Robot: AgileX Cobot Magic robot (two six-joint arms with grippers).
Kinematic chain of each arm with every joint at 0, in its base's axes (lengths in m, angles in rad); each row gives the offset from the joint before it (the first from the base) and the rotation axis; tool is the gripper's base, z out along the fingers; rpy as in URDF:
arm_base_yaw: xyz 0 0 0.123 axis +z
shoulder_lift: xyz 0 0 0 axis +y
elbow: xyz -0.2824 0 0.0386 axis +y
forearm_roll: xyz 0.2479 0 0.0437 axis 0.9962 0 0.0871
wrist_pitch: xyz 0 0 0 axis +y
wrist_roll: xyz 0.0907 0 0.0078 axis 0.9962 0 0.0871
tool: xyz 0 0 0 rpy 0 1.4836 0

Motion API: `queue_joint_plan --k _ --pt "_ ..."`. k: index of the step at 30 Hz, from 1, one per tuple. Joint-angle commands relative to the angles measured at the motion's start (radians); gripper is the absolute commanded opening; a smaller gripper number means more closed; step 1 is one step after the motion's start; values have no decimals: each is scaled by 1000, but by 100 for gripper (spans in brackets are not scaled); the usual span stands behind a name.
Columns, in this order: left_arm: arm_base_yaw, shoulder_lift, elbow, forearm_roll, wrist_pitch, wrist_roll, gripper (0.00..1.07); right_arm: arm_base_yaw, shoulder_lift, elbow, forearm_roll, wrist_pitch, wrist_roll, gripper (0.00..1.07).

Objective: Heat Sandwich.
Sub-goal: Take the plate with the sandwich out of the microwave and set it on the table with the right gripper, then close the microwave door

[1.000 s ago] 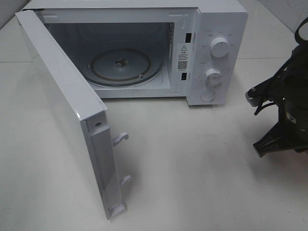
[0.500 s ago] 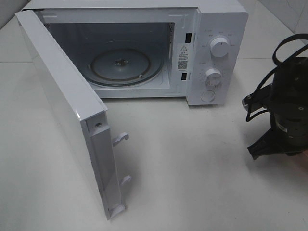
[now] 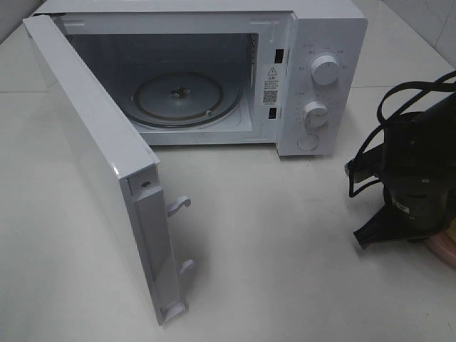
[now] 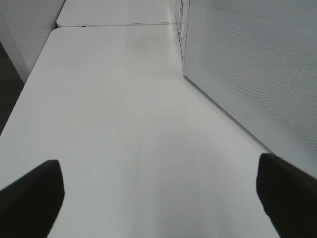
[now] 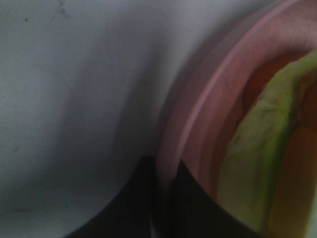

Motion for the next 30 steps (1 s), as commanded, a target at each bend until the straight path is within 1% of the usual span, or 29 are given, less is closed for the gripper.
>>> queue_joint_plan --k 1,7,10,11,12,15,16,17,20,21,22,25,26,29,30 --pt "3 -27 3 -2 -9 -4 103 -6 13 -2 -18 -4 4 2" --pt "3 -27 3 -2 -9 -4 103 -6 13 -2 -18 -3 -1 5" --pt "3 -27 3 -2 -9 -4 103 -6 13 -2 -18 -3 -4 12" --pt "3 -27 3 -2 -9 -4 103 -6 13 -2 -18 -3 -4 12" --pt "3 -27 3 -2 -9 -4 103 -6 13 -2 -13 -1 -10 16" --pt "3 -27 3 -2 -9 -4 103 -6 -1 -2 9 0 -42 26" --pt "3 -27 3 -2 -9 -4 103 -6 -1 -2 9 0 -42 26" --pt "3 -27 3 -2 -9 -4 103 -6 -20 -2 32 0 -75 32" --pt "3 -27 3 -2 -9 -4 103 -6 -60 -2 73 0 -136 41" --pt "3 -27 3 -2 -9 -4 103 -6 -60 -2 73 0 -136 41" --pt "3 -27 3 -2 -9 -4 103 -6 -92 -2 102 1 -183 46" --pt "3 -27 3 -2 -9 -4 103 -6 -170 -2 163 20 -255 53" --pt "3 -27 3 -2 -9 -4 103 -6 -170 -2 163 20 -255 53" --pt "3 -27 3 -2 -9 -4 103 -6 -233 -2 222 44 -328 57" --pt "3 -27 3 -2 -9 -4 103 -6 -277 -2 264 62 -388 62"
